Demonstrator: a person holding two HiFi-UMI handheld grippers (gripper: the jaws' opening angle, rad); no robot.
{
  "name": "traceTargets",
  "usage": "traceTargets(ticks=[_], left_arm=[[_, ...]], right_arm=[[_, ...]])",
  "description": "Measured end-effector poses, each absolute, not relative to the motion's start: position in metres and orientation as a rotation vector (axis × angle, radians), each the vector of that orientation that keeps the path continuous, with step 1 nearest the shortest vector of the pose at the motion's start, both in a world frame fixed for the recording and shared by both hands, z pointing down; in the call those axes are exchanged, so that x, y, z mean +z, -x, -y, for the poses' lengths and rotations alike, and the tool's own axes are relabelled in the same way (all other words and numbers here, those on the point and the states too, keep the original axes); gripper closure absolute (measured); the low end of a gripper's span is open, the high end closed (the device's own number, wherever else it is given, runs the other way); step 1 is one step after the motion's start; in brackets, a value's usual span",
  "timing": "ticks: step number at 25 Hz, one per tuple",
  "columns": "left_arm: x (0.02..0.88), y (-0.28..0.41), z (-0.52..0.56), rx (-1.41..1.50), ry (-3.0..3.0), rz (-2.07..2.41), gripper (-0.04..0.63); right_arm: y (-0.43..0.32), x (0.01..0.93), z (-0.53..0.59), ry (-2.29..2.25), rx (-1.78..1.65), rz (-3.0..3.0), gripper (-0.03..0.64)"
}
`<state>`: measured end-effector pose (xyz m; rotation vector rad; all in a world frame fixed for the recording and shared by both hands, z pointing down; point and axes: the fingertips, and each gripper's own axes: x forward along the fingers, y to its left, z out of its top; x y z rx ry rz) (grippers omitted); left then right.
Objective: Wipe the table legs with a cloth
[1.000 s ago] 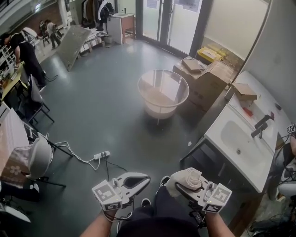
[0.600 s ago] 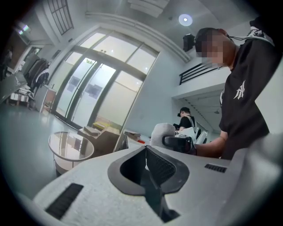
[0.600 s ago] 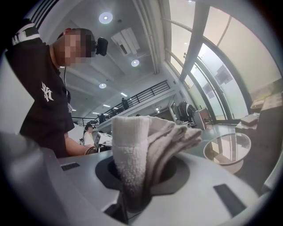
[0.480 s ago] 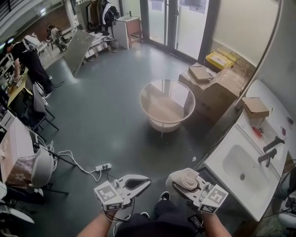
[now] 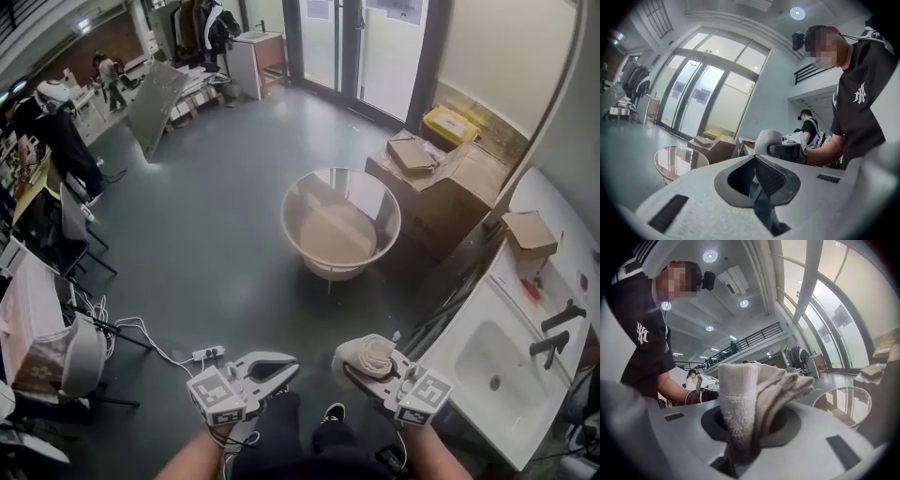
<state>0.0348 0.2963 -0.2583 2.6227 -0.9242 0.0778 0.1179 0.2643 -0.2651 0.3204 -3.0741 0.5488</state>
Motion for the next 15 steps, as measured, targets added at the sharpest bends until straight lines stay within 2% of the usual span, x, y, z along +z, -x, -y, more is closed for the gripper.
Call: traceTargets(ticks=[8, 15], left_arm=[[-0.223, 0.049, -0.189, 0.04, -2.611, 0.87, 0.589], [-0.152, 0.097, -0.112, 0.046, -2.645, 0.734, 0.589]], right_arm=[[-0.042, -0.225, -0.175, -0.432, 0.591, 2.992, 0.525], [0.019, -0.148, -0.093, -0.589, 0.597, 2.934, 0.525]])
